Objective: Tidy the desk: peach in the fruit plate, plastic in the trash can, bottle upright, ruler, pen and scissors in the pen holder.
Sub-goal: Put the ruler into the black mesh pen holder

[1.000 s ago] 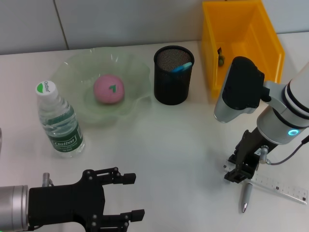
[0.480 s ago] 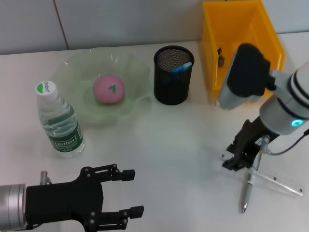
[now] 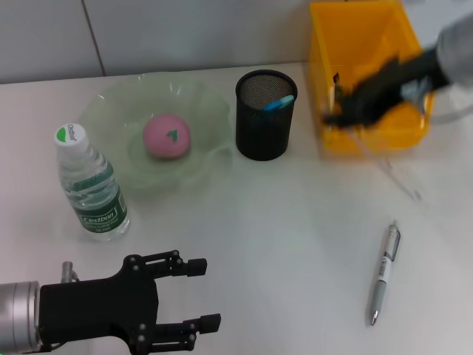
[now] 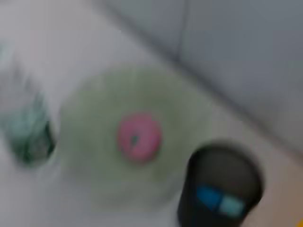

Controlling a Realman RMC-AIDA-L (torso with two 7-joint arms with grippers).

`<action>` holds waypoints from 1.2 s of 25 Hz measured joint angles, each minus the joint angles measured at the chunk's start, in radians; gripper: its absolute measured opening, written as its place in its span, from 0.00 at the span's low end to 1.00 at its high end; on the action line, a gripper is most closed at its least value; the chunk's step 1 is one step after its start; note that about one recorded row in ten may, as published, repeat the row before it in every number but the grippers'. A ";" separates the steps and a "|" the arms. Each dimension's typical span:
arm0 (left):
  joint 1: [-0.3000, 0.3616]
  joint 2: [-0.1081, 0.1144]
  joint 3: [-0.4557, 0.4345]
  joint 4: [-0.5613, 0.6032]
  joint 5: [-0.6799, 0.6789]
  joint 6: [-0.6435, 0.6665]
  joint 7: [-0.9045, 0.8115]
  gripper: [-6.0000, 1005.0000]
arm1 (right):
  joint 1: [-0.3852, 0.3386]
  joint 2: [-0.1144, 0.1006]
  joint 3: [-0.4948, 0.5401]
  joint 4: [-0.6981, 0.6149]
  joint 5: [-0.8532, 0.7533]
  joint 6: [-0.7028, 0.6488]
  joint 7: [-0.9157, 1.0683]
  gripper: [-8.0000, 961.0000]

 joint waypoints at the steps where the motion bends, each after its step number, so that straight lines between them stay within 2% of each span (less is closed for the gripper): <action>1: -0.002 0.000 0.000 -0.004 -0.001 0.000 0.000 0.75 | -0.003 0.000 0.026 -0.012 0.027 0.028 0.006 0.40; 6: -0.006 -0.001 0.000 -0.020 -0.006 -0.001 0.008 0.75 | -0.049 0.001 0.072 -0.003 0.185 0.252 -0.004 0.40; 13: -0.008 -0.001 0.000 -0.022 -0.015 -0.001 0.010 0.75 | -0.069 0.003 0.037 0.156 0.407 0.522 -0.125 0.40; 14: -0.008 -0.001 0.000 -0.022 -0.015 -0.001 0.010 0.75 | -0.059 0.002 0.026 0.218 0.467 0.576 -0.195 0.40; 16: -0.009 -0.001 0.000 -0.022 -0.015 -0.001 0.010 0.75 | -0.053 0.001 0.019 0.244 0.488 0.600 -0.227 0.40; 21: -0.009 0.000 0.000 -0.022 -0.015 0.000 0.010 0.75 | -0.019 0.002 -0.058 0.371 0.595 0.761 -0.373 0.40; 30: -0.015 0.000 -0.003 -0.025 -0.015 -0.002 0.009 0.75 | 0.042 0.003 -0.176 0.517 0.620 0.935 -0.420 0.41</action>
